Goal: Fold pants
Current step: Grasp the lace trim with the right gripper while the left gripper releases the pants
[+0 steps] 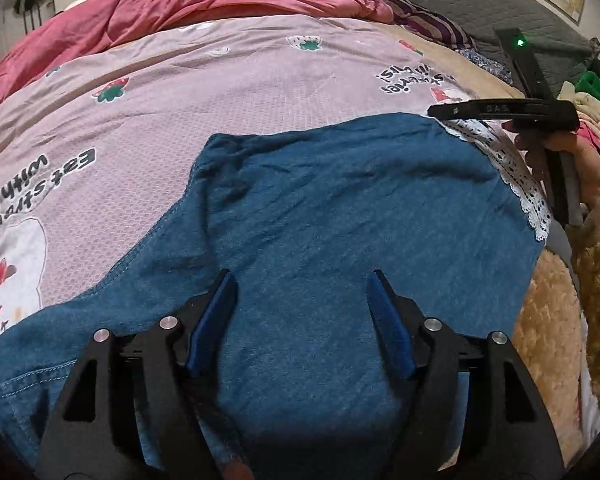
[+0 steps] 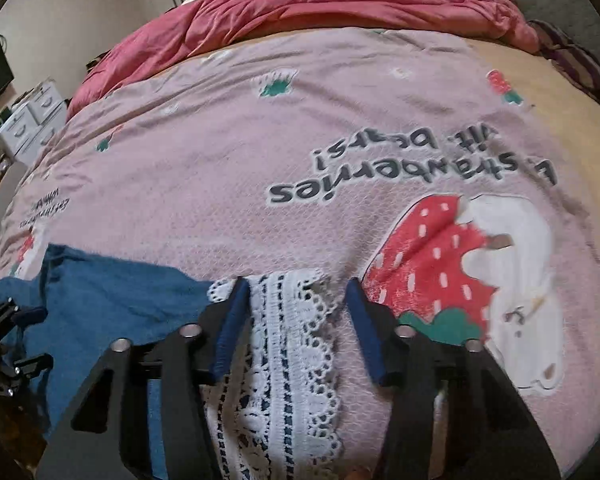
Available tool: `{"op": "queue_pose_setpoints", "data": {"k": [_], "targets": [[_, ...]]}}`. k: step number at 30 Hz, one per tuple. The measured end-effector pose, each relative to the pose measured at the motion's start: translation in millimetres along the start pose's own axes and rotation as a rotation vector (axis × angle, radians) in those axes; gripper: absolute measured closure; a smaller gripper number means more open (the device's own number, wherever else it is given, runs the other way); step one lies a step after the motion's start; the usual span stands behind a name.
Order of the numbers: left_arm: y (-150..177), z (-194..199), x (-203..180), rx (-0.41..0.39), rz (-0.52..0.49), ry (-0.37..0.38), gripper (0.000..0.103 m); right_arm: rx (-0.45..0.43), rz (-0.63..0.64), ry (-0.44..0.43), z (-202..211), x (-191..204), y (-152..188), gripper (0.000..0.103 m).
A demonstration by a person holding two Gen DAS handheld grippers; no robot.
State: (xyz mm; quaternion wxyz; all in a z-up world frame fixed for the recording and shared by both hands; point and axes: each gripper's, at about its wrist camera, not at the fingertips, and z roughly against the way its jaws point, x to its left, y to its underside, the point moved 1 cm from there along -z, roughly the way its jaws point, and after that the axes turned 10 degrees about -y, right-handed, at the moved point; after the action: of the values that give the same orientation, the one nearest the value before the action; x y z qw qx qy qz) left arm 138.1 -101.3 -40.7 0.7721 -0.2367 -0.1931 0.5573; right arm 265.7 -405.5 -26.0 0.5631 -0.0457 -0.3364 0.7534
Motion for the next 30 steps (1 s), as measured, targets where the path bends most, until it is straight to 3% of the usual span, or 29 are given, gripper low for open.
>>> {"op": "queue_pose_setpoints", "data": {"k": [5, 10, 14, 18, 21, 23, 24, 30], "targets": [[-1, -1, 3, 0.013, 0.019, 0.017, 0.042, -0.042, 0.161, 0.092, 15, 28, 7, 0.084], [-1, -3, 4, 0.018, 0.024, 0.021, 0.042, -0.121, 0.207, 0.138, 34, 34, -1, 0.088], [-1, -3, 3, 0.015, 0.019, 0.018, 0.042, -0.014, 0.223, 0.213, -2, 26, 0, 0.088], [0, -3, 3, 0.013, 0.022, 0.022, 0.041, -0.007, 0.227, 0.232, -15, 20, 3, 0.087], [0, -3, 4, 0.013, 0.024, 0.022, 0.041, -0.021, 0.204, 0.226, -13, 16, 4, 0.077], [-1, 0, 4, 0.008, 0.035, 0.025, 0.040, -0.051, 0.189, 0.255, -2, 13, 6, 0.054], [-1, 3, 4, 0.004, 0.041, 0.028, 0.038, -0.066, 0.182, 0.261, 5, 13, 7, 0.051], [-7, 37, 6, -0.088, 0.043, 0.038, 0.031, -0.231, 0.128, 0.203, 81, 36, 44, 0.046]]}}
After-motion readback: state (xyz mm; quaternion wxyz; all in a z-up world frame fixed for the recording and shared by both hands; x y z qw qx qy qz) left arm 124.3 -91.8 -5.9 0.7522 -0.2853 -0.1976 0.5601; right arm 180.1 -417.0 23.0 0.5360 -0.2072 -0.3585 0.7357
